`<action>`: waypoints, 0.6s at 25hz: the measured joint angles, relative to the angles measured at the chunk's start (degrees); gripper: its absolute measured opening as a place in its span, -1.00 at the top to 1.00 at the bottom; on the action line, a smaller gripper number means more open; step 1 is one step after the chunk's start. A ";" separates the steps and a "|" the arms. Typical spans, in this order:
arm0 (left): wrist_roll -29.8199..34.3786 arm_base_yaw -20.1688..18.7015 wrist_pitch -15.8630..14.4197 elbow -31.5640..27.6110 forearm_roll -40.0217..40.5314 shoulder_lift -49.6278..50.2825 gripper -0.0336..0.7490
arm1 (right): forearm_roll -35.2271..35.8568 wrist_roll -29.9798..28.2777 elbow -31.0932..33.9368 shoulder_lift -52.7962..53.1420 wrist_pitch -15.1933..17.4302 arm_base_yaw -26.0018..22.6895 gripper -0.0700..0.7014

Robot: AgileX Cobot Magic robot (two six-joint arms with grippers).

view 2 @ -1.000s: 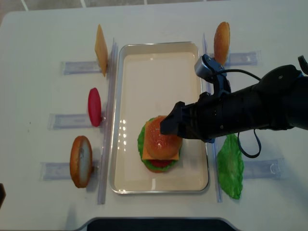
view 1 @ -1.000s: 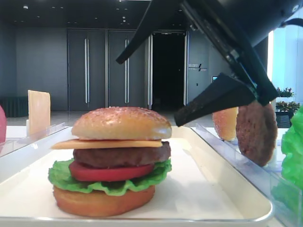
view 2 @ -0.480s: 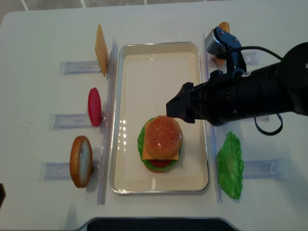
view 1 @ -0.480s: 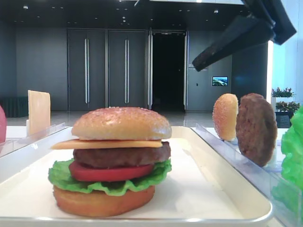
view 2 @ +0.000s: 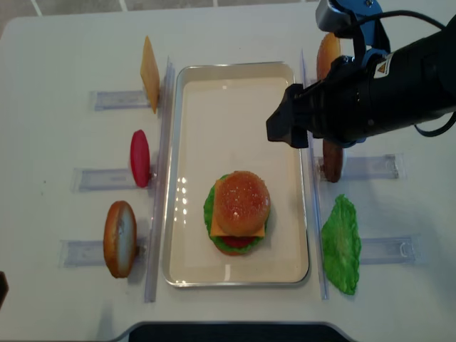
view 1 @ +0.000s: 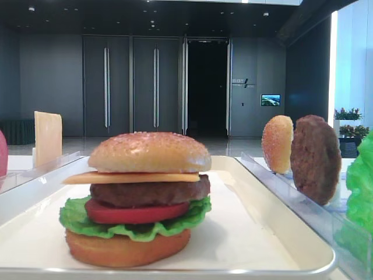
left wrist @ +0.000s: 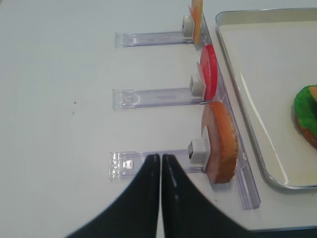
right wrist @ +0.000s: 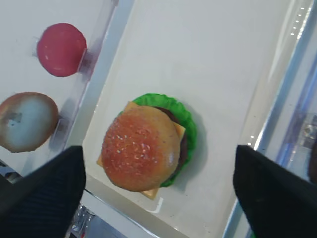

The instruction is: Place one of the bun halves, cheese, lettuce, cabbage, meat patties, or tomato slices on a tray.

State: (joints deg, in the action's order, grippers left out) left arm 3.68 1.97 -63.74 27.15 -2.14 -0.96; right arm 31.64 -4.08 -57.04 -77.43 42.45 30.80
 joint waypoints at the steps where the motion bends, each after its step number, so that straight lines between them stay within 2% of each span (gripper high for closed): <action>1: 0.00 0.00 0.00 0.00 0.00 0.00 0.92 | -1.40 0.29 -0.81 0.00 1.60 -0.54 -0.74; 9: 0.00 0.00 0.00 0.00 0.00 0.00 0.92 | -8.99 1.61 -5.81 0.00 11.69 -8.86 -0.72; 15: 0.00 0.00 0.00 0.00 0.00 0.00 0.92 | -13.02 1.68 -8.27 0.11 15.99 -16.59 -0.72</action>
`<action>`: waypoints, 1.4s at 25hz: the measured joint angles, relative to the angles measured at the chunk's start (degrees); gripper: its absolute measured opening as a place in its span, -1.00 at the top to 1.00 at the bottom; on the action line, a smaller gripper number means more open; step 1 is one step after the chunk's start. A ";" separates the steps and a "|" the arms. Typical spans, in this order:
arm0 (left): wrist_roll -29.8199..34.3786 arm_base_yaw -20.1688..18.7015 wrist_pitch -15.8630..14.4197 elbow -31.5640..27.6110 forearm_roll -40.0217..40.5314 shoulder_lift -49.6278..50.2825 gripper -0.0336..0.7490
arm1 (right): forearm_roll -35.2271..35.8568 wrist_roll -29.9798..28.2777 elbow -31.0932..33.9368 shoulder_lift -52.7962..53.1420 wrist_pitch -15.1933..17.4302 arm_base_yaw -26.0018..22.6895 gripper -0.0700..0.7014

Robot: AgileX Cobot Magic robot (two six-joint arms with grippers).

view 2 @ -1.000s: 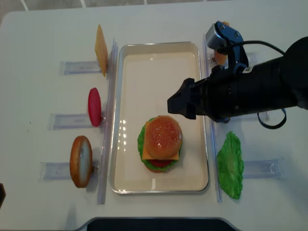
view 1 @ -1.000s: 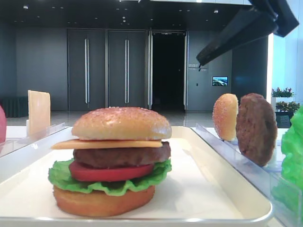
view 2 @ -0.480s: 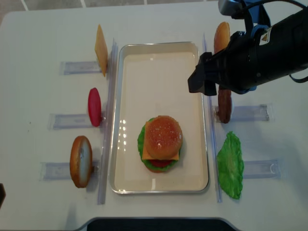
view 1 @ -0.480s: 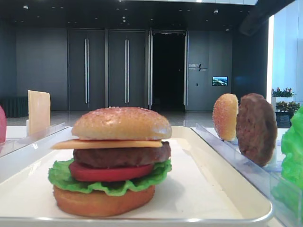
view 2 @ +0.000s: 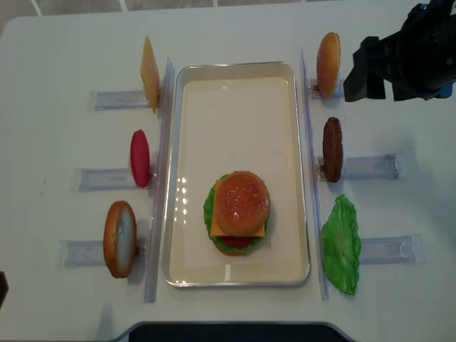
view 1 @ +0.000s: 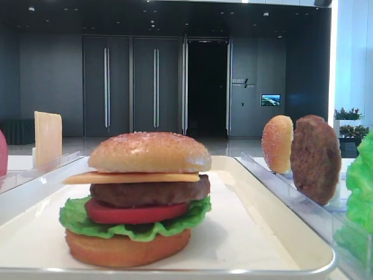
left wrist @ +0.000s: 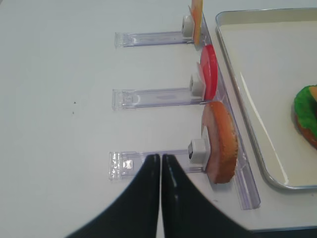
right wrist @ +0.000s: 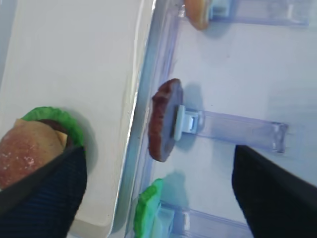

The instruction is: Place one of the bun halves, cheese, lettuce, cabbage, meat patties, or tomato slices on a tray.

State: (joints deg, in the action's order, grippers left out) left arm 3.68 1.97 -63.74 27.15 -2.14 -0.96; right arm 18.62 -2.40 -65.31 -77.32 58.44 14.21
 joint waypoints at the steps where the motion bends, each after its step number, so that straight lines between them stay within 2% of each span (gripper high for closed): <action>1: 0.00 0.00 0.00 0.00 0.00 0.00 0.92 | -0.11 -0.25 -0.22 0.00 0.56 -1.03 -0.72; 6: 0.00 0.00 0.00 0.00 0.00 0.00 0.92 | -0.58 -1.95 -0.35 0.06 2.16 -5.79 -0.72; 10: 0.00 0.00 0.00 0.00 0.00 0.00 0.92 | -3.04 -2.13 -0.35 0.06 5.06 -8.41 -0.72; 17: 0.00 0.00 0.00 0.00 0.00 0.00 0.92 | -4.89 -2.13 -0.35 0.06 8.96 -11.67 -0.72; 22: 0.00 0.00 0.00 0.00 0.00 0.00 0.92 | -5.44 -2.24 -0.35 0.06 11.30 -11.98 -0.72; 28: 0.00 0.00 0.00 0.00 0.00 0.00 0.92 | -5.79 -2.38 0.74 2.22 11.41 -11.98 -0.72; 35: 0.00 0.00 0.00 0.00 0.00 0.00 0.92 | -7.81 -2.49 9.95 14.30 11.43 -11.98 -0.70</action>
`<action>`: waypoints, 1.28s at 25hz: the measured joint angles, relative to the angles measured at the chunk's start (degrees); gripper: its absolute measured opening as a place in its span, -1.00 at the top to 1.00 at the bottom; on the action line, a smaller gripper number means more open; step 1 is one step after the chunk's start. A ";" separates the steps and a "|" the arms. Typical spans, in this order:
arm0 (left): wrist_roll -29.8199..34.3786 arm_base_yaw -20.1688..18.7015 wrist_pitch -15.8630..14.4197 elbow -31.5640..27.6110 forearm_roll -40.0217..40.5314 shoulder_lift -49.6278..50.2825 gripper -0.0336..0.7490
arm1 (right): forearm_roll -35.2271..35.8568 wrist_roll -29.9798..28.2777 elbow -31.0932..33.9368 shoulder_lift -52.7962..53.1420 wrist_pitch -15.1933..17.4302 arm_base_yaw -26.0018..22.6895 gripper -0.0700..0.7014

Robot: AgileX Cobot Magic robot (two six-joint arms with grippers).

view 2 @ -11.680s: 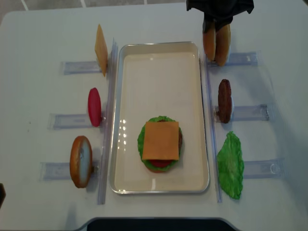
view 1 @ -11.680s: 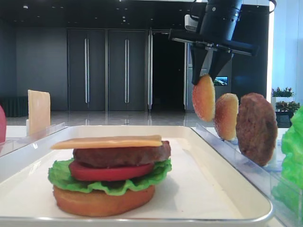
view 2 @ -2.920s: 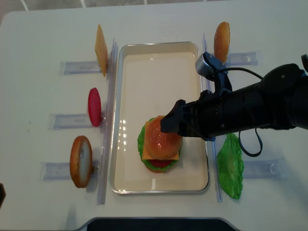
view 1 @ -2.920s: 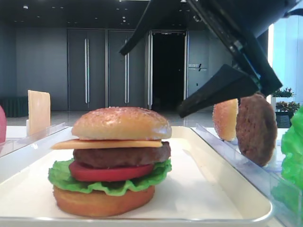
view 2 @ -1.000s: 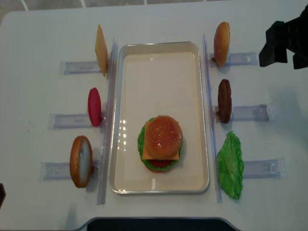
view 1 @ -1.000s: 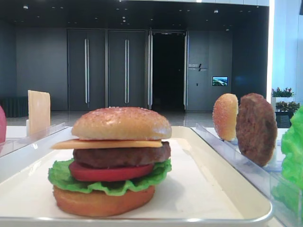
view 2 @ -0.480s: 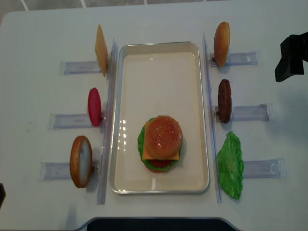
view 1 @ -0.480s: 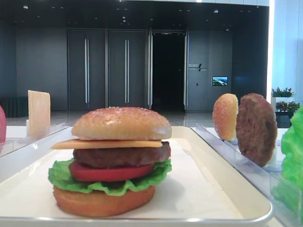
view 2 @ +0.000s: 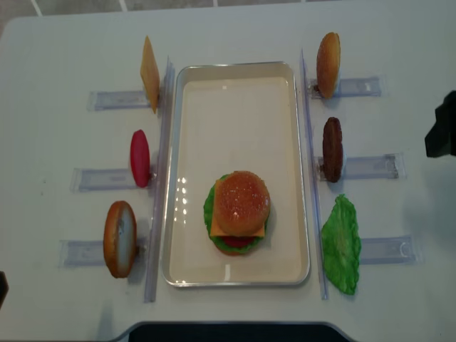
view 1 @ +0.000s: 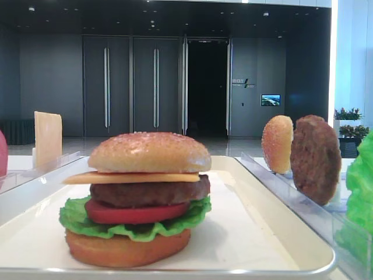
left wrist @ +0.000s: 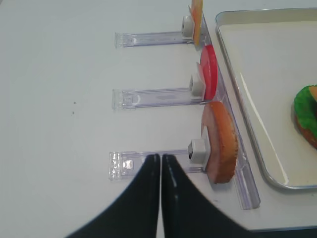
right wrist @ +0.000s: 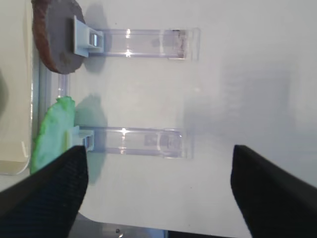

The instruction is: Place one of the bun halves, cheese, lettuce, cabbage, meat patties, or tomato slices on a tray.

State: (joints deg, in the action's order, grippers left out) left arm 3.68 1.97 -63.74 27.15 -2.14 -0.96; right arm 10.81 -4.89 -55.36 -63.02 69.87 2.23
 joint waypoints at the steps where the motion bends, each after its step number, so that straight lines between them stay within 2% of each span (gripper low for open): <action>1: 0.00 0.00 0.00 0.00 0.00 0.00 0.92 | -0.66 0.06 1.13 1.80 0.12 0.00 -0.70; 10: 0.00 0.00 0.05 0.00 0.00 0.00 0.92 | -7.82 5.34 11.03 23.07 0.29 0.00 -0.70; 17: 0.00 0.00 0.05 0.00 0.00 0.00 0.92 | -8.46 5.60 17.06 35.87 0.09 0.00 -0.68; 24: 0.00 0.00 0.05 0.00 0.00 0.00 0.92 | -9.48 5.55 22.78 48.70 -2.64 0.00 -0.68; 32: -0.34 0.00 0.05 0.00 0.00 0.00 0.92 | -10.15 4.89 24.91 62.63 -2.99 0.00 -0.67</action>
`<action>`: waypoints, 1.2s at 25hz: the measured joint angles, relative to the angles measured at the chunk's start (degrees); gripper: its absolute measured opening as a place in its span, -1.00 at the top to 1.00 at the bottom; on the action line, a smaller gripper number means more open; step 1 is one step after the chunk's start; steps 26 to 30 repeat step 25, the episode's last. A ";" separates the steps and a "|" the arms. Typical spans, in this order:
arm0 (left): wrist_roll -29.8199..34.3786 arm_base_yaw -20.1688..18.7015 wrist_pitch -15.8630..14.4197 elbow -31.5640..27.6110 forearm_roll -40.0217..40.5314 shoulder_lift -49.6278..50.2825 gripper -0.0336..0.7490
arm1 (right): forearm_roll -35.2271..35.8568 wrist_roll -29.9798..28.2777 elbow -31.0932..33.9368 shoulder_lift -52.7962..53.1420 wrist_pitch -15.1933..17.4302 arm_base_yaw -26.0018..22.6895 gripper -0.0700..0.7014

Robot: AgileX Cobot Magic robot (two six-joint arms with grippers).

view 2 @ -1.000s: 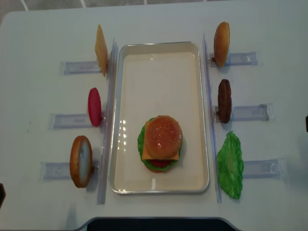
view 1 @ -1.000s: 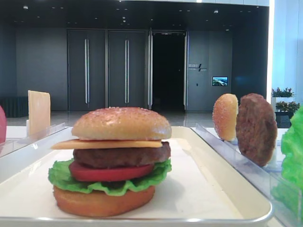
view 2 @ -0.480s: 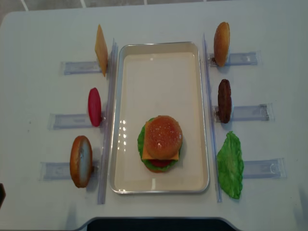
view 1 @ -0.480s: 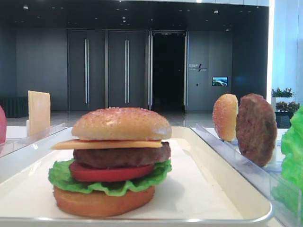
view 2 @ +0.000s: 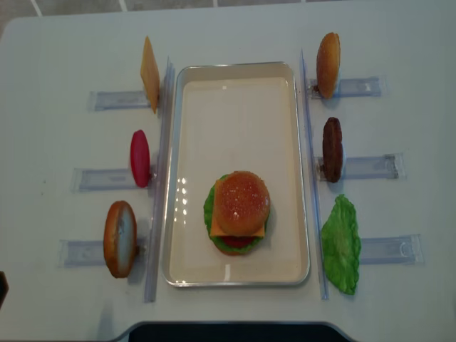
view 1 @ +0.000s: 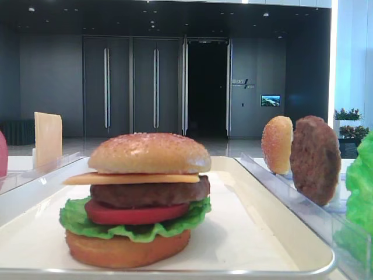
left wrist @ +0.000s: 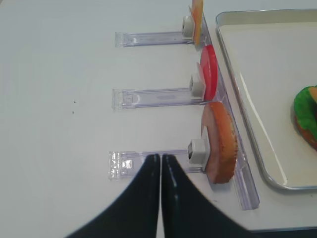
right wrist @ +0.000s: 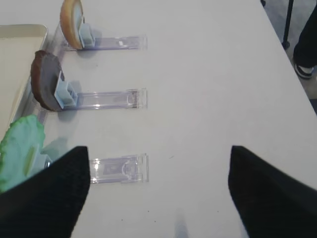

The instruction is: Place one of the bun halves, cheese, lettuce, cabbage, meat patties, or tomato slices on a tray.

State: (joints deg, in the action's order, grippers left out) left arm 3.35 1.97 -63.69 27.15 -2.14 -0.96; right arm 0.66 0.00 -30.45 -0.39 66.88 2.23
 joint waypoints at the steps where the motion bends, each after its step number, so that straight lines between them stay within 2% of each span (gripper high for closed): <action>1: 0.00 0.00 0.00 0.00 0.00 0.00 0.92 | 0.00 0.00 0.00 0.54 0.00 0.00 -0.66; 11: -0.07 0.00 0.00 0.00 0.00 0.00 0.92 | 0.18 -0.63 1.94 0.80 -1.34 0.00 -0.64; 30: -0.11 0.00 0.00 0.00 0.00 0.00 0.92 | 0.23 -0.81 1.94 0.80 -1.62 0.00 -0.64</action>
